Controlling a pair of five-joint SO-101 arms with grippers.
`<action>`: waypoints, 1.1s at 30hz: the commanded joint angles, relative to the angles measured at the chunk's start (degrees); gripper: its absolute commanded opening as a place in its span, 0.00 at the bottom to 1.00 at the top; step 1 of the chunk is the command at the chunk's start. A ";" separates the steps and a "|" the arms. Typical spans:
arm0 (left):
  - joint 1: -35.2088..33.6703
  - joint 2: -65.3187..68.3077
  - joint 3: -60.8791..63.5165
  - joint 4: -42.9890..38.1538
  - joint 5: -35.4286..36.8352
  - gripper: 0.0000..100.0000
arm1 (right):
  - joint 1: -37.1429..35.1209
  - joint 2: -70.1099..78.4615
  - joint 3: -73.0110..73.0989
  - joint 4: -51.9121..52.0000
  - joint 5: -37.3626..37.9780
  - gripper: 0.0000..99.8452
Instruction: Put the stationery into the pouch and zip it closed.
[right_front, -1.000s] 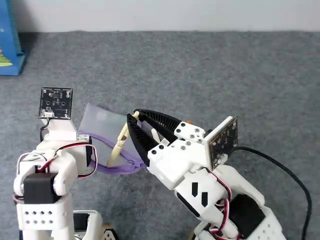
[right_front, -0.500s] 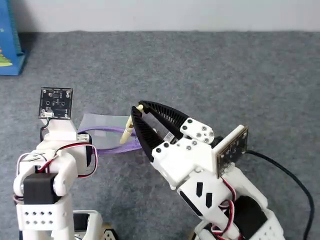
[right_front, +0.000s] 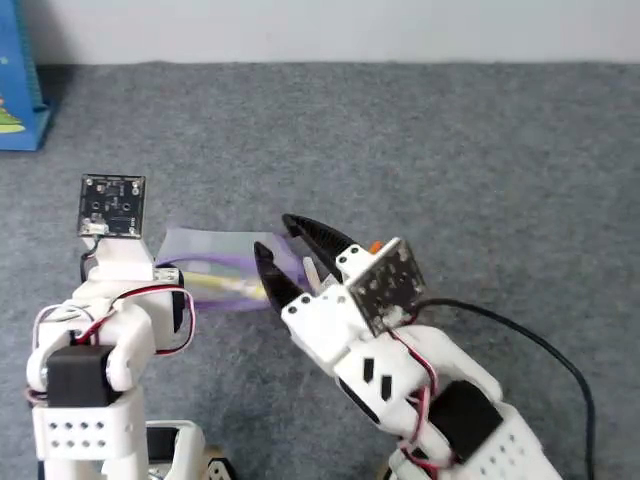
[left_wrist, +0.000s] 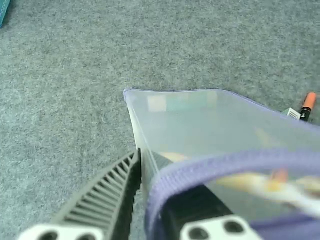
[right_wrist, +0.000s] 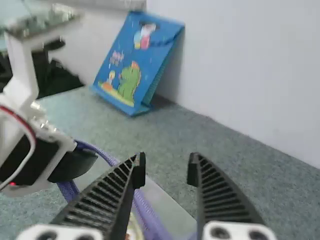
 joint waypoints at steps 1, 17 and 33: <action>0.18 0.26 -0.48 -1.05 0.62 0.01 | -0.66 -3.03 -1.14 0.31 0.62 0.19; 0.18 0.35 -0.48 -1.05 0.62 0.01 | 20.35 -9.19 -1.23 13.67 -8.62 0.03; 0.18 0.35 -0.48 -1.05 0.62 0.01 | 28.53 36.35 -3.69 11.47 -20.75 0.09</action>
